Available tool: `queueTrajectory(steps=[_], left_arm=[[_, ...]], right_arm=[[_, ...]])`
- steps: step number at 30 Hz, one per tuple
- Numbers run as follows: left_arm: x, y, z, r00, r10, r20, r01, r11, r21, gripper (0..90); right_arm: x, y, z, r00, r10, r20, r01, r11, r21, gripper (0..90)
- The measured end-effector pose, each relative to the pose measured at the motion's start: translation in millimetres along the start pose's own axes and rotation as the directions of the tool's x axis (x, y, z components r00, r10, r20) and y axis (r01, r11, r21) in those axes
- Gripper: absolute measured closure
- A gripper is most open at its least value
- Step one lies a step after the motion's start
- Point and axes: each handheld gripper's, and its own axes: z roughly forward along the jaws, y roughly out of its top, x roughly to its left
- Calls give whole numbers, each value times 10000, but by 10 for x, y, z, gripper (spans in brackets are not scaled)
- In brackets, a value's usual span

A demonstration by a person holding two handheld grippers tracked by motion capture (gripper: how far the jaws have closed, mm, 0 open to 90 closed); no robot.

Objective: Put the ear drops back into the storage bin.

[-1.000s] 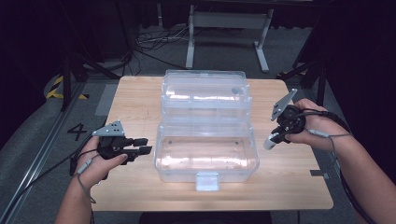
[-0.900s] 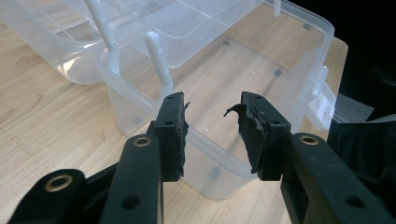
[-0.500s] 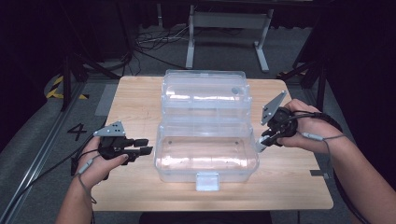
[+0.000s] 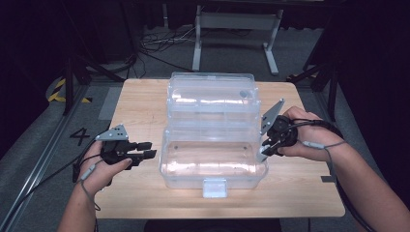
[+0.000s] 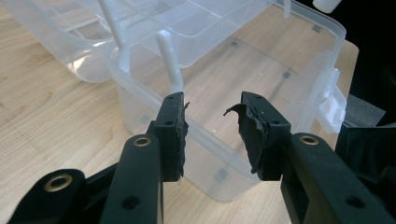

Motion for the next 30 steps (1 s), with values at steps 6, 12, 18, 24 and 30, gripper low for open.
queueTrajectory(steps=[6,12,18,24,30], left_arm=[[37,-16,-36,9989,-338,-334,334,9993,-147,618],[56,-22,-57,9974,-510,-509,498,9985,-238,614],[69,-31,-55,9965,-611,-571,599,9979,-229,609],[75,-34,-44,9965,-618,-566,606,9979,-230,607],[94,-45,-48,9962,-640,-586,628,9978,-227,605]], right_arm=[[13,54,74,9997,-156,-180,158,9999,55,710],[21,97,193,9990,-228,-373,234,9996,177,711],[35,131,312,9978,-268,-602,291,9989,373,711],[42,158,442,9964,-348,-772,394,9975,585,710],[39,155,566,9958,-309,-866,374,9965,741,710]])
